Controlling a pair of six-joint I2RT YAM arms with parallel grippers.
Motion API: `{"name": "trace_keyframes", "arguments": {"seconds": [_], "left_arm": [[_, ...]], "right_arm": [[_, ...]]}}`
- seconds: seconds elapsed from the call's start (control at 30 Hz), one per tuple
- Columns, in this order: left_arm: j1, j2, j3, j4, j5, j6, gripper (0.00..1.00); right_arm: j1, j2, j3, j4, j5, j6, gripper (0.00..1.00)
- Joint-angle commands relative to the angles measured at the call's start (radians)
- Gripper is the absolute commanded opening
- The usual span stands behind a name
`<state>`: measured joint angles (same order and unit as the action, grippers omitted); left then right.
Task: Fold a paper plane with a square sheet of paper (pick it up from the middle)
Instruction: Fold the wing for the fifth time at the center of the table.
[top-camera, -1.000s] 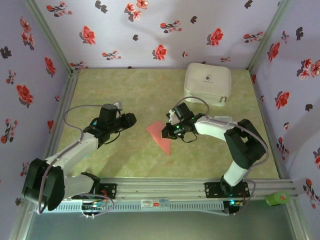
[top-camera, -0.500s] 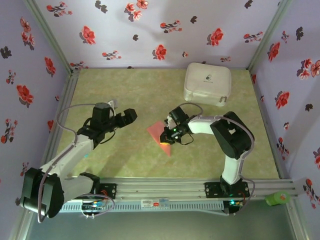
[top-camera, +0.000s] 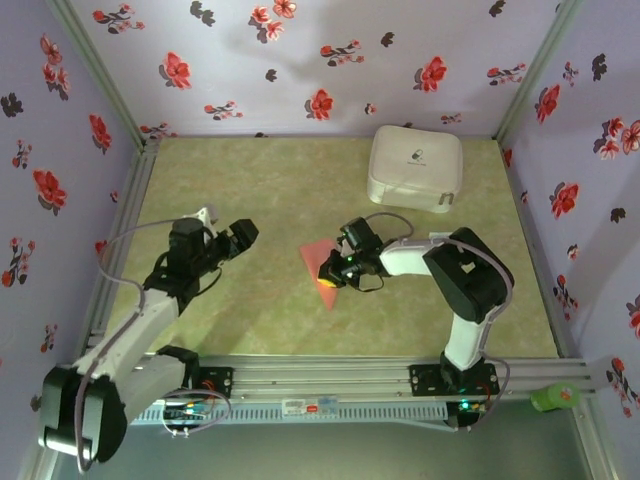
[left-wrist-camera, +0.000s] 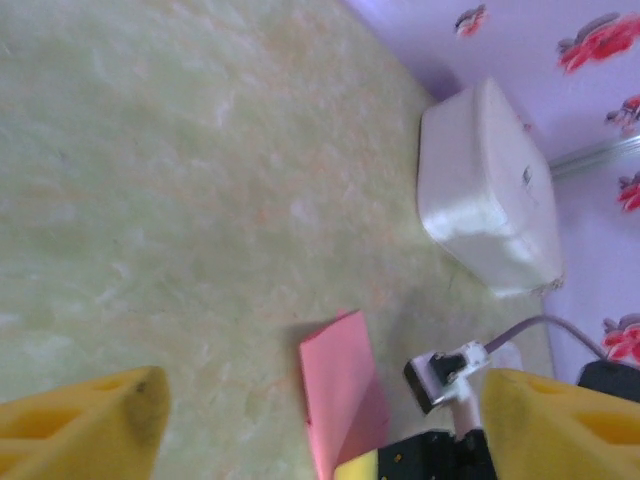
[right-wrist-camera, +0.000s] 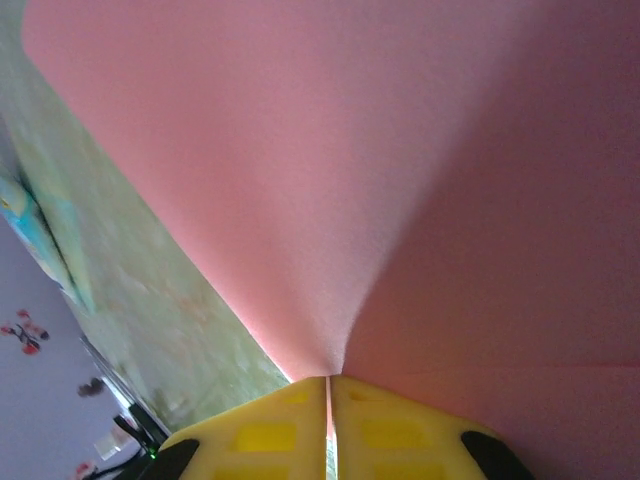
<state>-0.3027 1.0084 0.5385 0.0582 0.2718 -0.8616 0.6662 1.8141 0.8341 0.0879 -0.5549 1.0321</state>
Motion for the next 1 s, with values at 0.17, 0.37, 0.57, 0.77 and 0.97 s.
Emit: {"name": "trace_keyframes", "arguments": {"seconds": [0.17, 0.37, 0.57, 0.77, 0.97], "left_arm": [[-0.156, 0.328, 0.137, 0.147, 0.147, -0.103, 0.48], [-0.284, 0.563, 0.294, 0.139, 0.158, -0.107, 0.33], [-0.337, 0.734, 0.417, 0.128, 0.173, -0.141, 0.22], [-0.352, 0.831, 0.472, 0.102, 0.169, -0.152, 0.18], [-0.352, 0.875, 0.474, 0.106, 0.17, -0.16, 0.17]], "right_arm": [[0.016, -0.032, -0.181, 0.419, 0.174, 0.417, 0.1], [-0.029, -0.229, -0.076, 0.001, 0.121, 0.106, 0.19], [-0.103, -0.29, -0.011, -0.338, 0.228, -0.148, 0.2], [-0.194, -0.313, -0.076, -0.263, 0.198, -0.133, 0.2], [-0.217, -0.291, -0.101, -0.202, 0.141, -0.13, 0.21]]}}
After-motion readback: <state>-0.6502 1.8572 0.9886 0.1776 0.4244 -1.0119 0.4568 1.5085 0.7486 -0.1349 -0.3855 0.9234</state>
